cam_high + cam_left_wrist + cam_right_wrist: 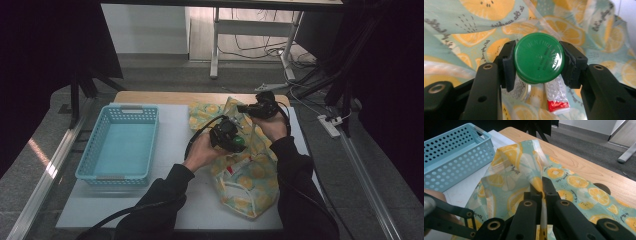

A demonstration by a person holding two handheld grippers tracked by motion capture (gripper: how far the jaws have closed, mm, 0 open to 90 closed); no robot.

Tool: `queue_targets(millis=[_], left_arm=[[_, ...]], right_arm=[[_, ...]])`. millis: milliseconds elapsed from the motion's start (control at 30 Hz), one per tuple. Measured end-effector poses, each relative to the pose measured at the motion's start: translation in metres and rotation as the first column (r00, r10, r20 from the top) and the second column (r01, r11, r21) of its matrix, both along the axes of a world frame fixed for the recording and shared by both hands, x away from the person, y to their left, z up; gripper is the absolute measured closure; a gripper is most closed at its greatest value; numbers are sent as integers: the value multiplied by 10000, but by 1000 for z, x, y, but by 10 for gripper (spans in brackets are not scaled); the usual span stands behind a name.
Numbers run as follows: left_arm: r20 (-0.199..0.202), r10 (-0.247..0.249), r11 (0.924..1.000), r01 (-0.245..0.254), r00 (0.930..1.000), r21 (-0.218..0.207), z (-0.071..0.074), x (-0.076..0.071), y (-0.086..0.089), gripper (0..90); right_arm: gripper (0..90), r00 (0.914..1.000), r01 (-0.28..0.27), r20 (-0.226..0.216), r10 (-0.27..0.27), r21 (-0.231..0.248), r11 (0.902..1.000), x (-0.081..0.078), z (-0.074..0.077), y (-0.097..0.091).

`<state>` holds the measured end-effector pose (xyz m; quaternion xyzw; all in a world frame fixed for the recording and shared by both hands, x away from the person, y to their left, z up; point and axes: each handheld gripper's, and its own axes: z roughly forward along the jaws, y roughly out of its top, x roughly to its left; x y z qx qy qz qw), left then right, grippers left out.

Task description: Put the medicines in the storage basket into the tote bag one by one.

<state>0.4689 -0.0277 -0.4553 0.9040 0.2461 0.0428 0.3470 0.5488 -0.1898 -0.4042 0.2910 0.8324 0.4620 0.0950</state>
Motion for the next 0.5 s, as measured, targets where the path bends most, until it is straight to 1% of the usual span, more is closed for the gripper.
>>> queue_targets(millis=[133,267,367,433,500], left_arm=[[33,38,10000,-38,10000,8,-9,5,-5,519],[-49,42,9999,-42,10000,-94,-15,9,-10,519],[-14,19,9999,-19,10000,-163,-20,11,-13,519],[-14,21,9996,-22,10000,-270,-22,12,-15,519],[40,-8,9996,9,10000,-288,-23,13,-17,519]], right_arm=[[900,10000,38,-29,-38,4,10000,3,-3,-2],[900,9999,78,-69,-78,5,10000,5,-5,-4],[900,9999,122,-87,-122,25,9999,6,-5,-6],[900,9999,132,-77,-132,17,9999,6,-6,-6],[900,9999,147,-70,-147,18,9999,6,-6,-7]])
